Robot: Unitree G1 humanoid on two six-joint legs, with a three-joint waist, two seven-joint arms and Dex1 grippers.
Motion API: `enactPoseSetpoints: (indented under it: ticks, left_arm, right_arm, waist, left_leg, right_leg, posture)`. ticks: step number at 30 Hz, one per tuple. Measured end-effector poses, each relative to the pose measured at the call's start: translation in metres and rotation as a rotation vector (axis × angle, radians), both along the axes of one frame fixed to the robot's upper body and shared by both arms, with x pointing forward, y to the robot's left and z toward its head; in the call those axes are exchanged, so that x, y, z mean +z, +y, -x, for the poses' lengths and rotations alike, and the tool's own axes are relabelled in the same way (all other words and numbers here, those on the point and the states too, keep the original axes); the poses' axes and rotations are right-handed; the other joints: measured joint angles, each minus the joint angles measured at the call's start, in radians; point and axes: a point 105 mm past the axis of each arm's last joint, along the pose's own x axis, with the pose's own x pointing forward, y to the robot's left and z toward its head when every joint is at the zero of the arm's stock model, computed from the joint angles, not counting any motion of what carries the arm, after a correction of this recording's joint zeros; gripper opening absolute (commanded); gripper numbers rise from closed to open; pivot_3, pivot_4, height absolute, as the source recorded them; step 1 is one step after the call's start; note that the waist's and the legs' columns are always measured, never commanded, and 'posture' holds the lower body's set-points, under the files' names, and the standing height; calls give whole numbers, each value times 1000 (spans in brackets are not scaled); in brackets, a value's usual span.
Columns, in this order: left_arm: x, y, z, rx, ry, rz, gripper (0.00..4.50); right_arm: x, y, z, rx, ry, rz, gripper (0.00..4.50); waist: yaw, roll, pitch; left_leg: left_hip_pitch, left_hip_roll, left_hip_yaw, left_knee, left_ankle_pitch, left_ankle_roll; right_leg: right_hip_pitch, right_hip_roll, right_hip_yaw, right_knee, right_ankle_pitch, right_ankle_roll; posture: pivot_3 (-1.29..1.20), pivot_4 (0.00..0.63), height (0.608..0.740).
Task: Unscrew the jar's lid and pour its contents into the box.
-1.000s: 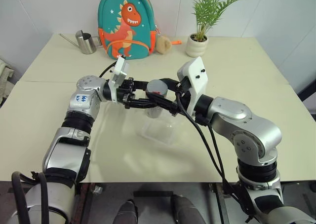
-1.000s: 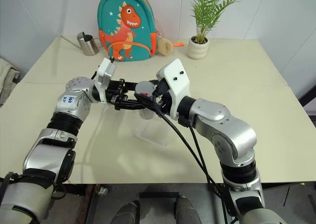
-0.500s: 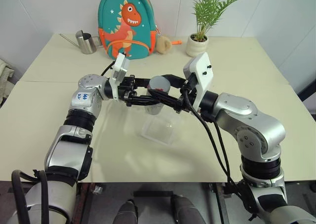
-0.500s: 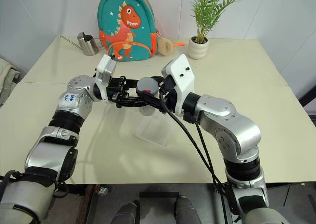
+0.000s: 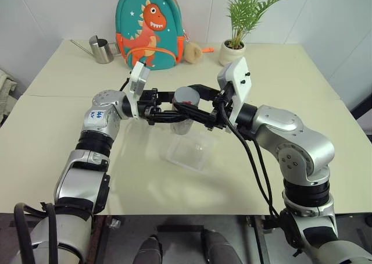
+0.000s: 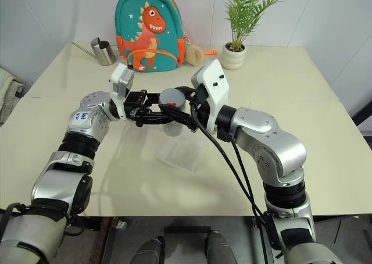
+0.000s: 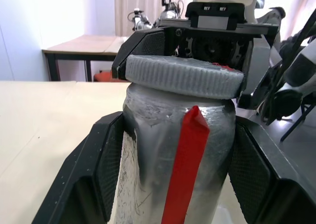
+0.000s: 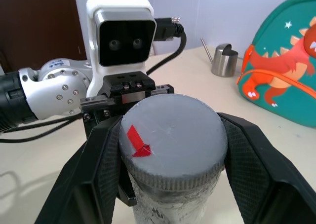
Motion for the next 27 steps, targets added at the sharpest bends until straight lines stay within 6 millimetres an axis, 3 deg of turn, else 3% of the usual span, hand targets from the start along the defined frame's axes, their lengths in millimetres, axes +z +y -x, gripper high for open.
enactPoseSetpoints:
  ticks: [27]
  left_arm:
    - [10,3,12,-80,122,81,2652]
  right_arm:
    - [13,2,8,126,-41,-50,2562]
  waist:
    - [0,0,0]
  left_leg:
    - [1,0,0,1,1,-1]
  right_leg:
    - [0,0,0,3,0,0]
  posture:
    - [0,150,740]
